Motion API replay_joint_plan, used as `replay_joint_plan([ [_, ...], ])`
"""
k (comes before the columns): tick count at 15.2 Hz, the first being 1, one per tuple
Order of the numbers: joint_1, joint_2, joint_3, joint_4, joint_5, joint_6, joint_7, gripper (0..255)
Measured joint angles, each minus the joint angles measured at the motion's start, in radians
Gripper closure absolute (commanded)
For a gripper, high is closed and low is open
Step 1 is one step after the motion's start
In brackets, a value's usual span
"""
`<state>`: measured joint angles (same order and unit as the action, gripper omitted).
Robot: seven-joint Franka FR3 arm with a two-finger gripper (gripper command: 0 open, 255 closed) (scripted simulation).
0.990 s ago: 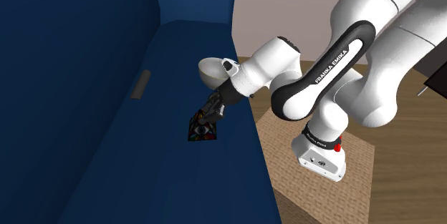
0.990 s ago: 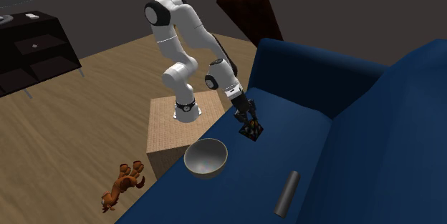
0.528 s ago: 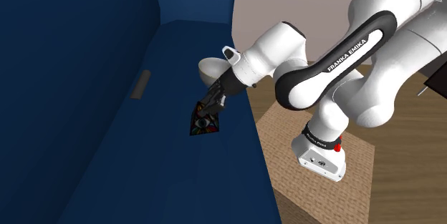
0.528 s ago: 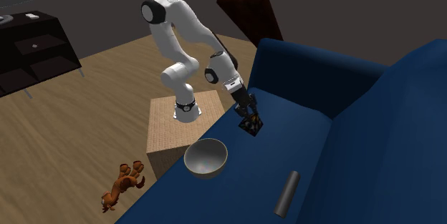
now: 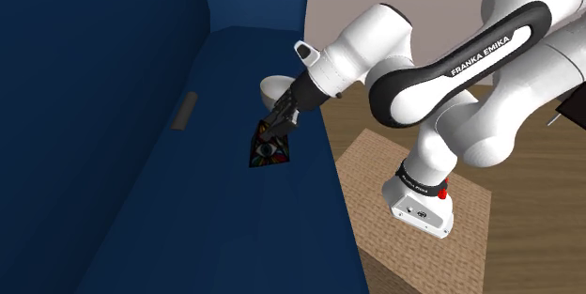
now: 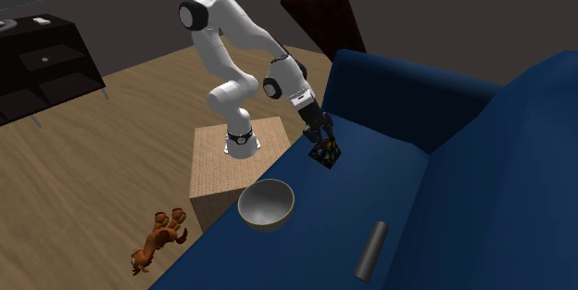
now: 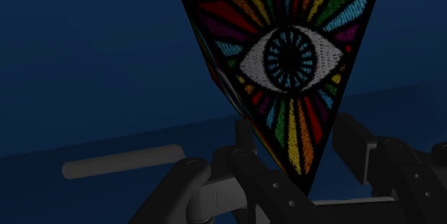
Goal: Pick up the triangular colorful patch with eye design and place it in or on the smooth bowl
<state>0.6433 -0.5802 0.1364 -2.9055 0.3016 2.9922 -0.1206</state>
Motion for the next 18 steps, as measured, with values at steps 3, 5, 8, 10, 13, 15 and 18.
replay_joint_plan([
  [3, -0.019, -0.028, 0.011, 0.029, -0.011, -0.057, 0.011, 255],
  [5, -0.028, -0.055, 0.014, 0.041, -0.018, -0.097, 0.016, 255],
  [8, -0.04, -0.082, 0.018, 0.066, -0.027, -0.149, 0.023, 255],
  [10, -0.047, -0.109, 0.017, 0.081, -0.034, -0.191, 0.026, 255],
  [13, -0.057, -0.134, 0.017, 0.108, -0.043, -0.242, 0.031, 255],
  [15, -0.063, -0.145, 0.015, 0.129, -0.048, -0.275, 0.033, 255],
  [18, -0.07, -0.156, 0.014, 0.158, -0.056, -0.316, 0.038, 255],
])
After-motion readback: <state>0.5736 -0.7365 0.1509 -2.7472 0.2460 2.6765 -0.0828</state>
